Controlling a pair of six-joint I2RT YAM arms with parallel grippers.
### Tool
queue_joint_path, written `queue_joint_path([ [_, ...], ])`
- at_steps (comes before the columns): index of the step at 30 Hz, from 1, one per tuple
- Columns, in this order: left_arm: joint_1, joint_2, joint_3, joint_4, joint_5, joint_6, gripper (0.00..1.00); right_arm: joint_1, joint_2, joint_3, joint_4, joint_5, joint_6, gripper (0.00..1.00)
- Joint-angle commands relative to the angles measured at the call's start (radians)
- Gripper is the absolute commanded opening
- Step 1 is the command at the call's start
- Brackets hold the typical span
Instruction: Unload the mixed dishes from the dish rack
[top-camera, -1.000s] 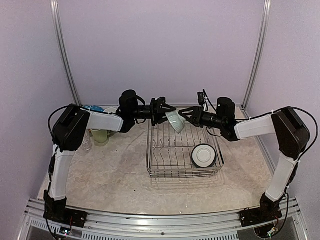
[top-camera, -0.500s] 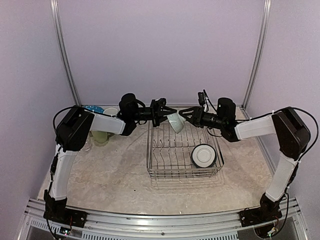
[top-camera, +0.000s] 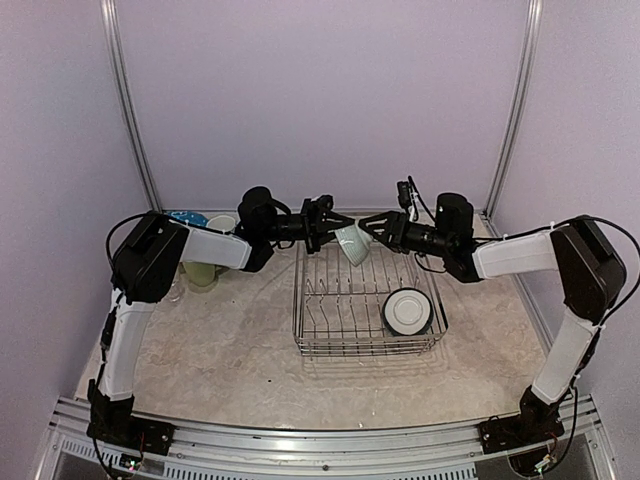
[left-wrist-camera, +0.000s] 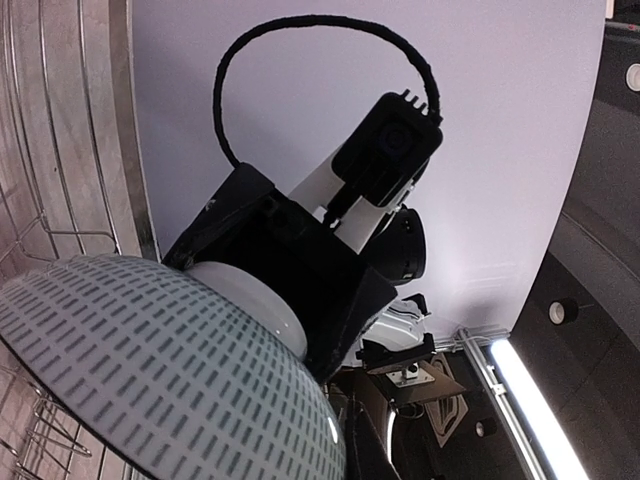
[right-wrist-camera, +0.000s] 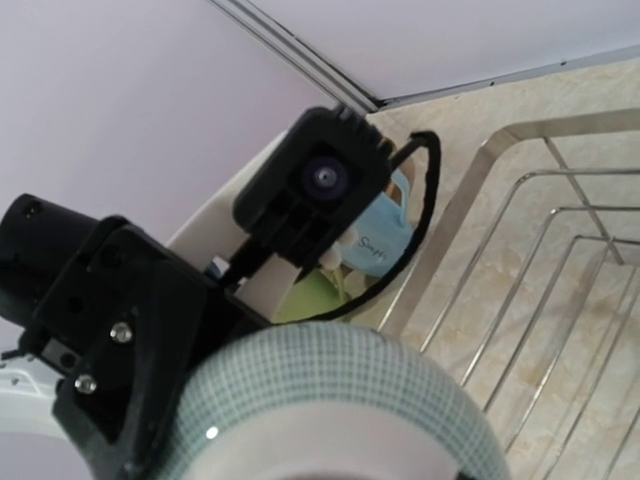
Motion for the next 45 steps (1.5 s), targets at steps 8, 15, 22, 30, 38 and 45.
queue_joint_path([
  [8, 0.029, -0.075, -0.07, -0.034, 0.021, 0.065, 0.0, 0.003, -0.108, -0.015, -0.069, 0.079, -0.105, 0.87],
  [15, 0.056, -0.194, -0.143, -0.188, 0.063, 0.219, 0.0, 0.0, -0.134, -0.014, -0.148, 0.121, -0.154, 0.88],
  [22, 0.083, -0.435, -0.092, -0.986, -0.083, 0.814, 0.0, -0.002, -0.141, -0.007, -0.19, 0.141, -0.182, 0.88],
  [30, 0.052, -0.588, 0.047, -1.781, -0.826, 1.204, 0.0, -0.002, -0.137, -0.001, -0.227, 0.154, -0.203, 0.89],
  [38, 0.015, -0.6, -0.031, -1.977, -1.185, 1.189, 0.0, -0.002, -0.118, 0.012, -0.239, 0.155, -0.211, 0.89],
  [45, 0.012, -0.503, -0.059, -2.047, -1.266, 1.153, 0.0, -0.003, -0.111, 0.021, -0.257, 0.163, -0.225, 0.89],
])
